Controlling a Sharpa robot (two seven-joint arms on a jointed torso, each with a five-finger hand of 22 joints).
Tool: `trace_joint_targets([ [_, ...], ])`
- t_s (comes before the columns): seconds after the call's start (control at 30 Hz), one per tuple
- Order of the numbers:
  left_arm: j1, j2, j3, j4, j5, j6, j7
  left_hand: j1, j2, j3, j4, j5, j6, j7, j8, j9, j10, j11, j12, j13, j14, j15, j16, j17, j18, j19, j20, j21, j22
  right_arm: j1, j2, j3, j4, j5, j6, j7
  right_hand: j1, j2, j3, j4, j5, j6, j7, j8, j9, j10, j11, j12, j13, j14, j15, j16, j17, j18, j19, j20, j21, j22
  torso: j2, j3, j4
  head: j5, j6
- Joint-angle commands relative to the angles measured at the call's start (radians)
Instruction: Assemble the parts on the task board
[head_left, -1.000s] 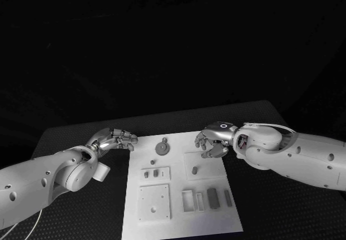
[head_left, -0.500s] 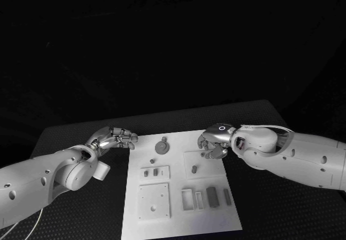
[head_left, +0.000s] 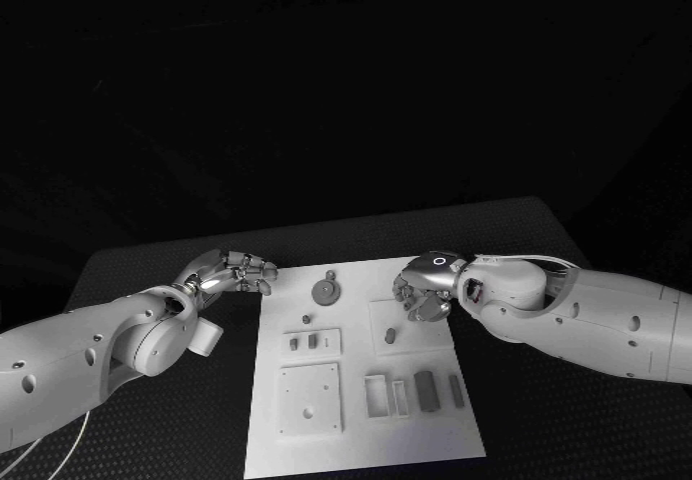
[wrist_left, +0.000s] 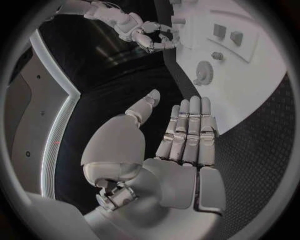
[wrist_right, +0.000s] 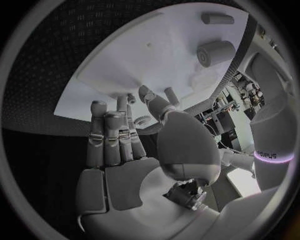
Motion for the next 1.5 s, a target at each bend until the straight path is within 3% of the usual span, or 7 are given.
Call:
trace_joint_targets([
  [0.03, 0.0, 0.002, 0.001, 0.002, 0.01, 0.015, 0.013, -0.001, 0.008, -0.008, 0.0, 0.001, -0.004, 0.005, 0.004, -0.002, 0.01, 0.001, -0.006, -0.002, 0.007, 0.001, -0.005, 0.002, 0.0, 0.004, 0.001, -0.003, -0.002, -0.003, 0.005, 0.0, -0.007, -0.014, 0.013, 0.003, 0.003, 0.019, 0.001, 0.0, -0.005, 0.02, 0.01, 0.007, -0.001, 0.012, 0.0, 0.005, -0.006, 0.004, -0.004, 0.007, -0.002, 0.03, 0.005, -0.001, -0.004, 0.01, 0.0, -0.0007, 0.0002, 0.0, -0.002],
  [0.4, 0.0, 0.001, 0.001, 0.001, 0.011, 0.014, 0.01, -0.001, 0.01, -0.008, 0.0, 0.001, -0.004, 0.006, 0.004, -0.003, 0.012, 0.001, -0.009, -0.004, 0.009, 0.002, -0.01, 0.007, 0.0, 0.005, 0.001, -0.003, -0.005, -0.012, 0.013, -0.001, -0.019, -0.027, 0.012, 0.001, 0.024, 0.081, 0.01, -0.004, -0.005, 0.05, -0.001, 0.023, 0.004, 0.051, -0.012, 0.017, -0.027, 0.009, -0.016, 0.012, -0.007, 0.03, 0.008, -0.004, -0.002, 0.014, -0.001, 0.0002, -0.0015, 0.003, -0.006],
  [0.6, 0.0, 0.001, 0.001, 0.001, 0.011, 0.014, 0.008, -0.001, 0.011, -0.009, 0.0, 0.001, -0.004, 0.006, 0.004, -0.003, 0.013, 0.002, -0.011, -0.005, 0.01, 0.002, -0.012, 0.008, 0.0, 0.005, 0.001, -0.002, -0.007, -0.013, 0.019, -0.001, -0.019, -0.035, 0.001, -0.002, 0.037, 0.103, 0.006, -0.005, -0.005, 0.08, -0.015, 0.039, 0.012, 0.086, -0.025, 0.032, -0.032, 0.015, -0.028, 0.016, -0.01, 0.03, 0.012, -0.007, 0.002, 0.018, 0.0, 0.0, -0.0016, 0.002, -0.007],
  [0.9, 0.0, -0.001, 0.001, -0.001, 0.011, 0.014, 0.005, 0.001, 0.011, -0.009, -0.001, 0.002, -0.004, 0.006, 0.005, -0.004, 0.014, 0.002, -0.013, -0.007, 0.011, 0.002, -0.016, 0.011, 0.0, 0.005, 0.001, -0.002, -0.009, -0.019, 0.024, -0.001, -0.021, -0.047, 0.001, -0.003, 0.047, 0.109, 0.003, -0.005, -0.005, 0.103, -0.025, 0.049, 0.017, 0.11, -0.035, 0.043, -0.037, 0.021, -0.038, 0.019, -0.013, 0.03, 0.017, -0.01, 0.007, 0.019, -0.001, -0.0003, -0.0014, 0.002, -0.01],
  [1.5, 0.0, 0.0, 0.001, -0.006, 0.011, 0.012, 0.003, 0.004, 0.011, -0.009, 0.0, 0.002, -0.005, 0.006, 0.005, -0.005, 0.016, 0.002, -0.017, -0.01, 0.013, 0.002, -0.021, 0.016, 0.0, 0.005, 0.001, -0.002, -0.012, -0.02, 0.023, -0.001, -0.008, -0.052, -0.068, -0.003, 0.061, 0.118, 0.006, -0.005, -0.005, 0.123, -0.029, 0.055, 0.02, 0.128, -0.044, 0.05, -0.041, 0.027, -0.046, 0.022, -0.016, 0.03, 0.023, -0.015, 0.012, 0.019, -0.001, 0.0005, -0.0022, 0.004, -0.009],
])
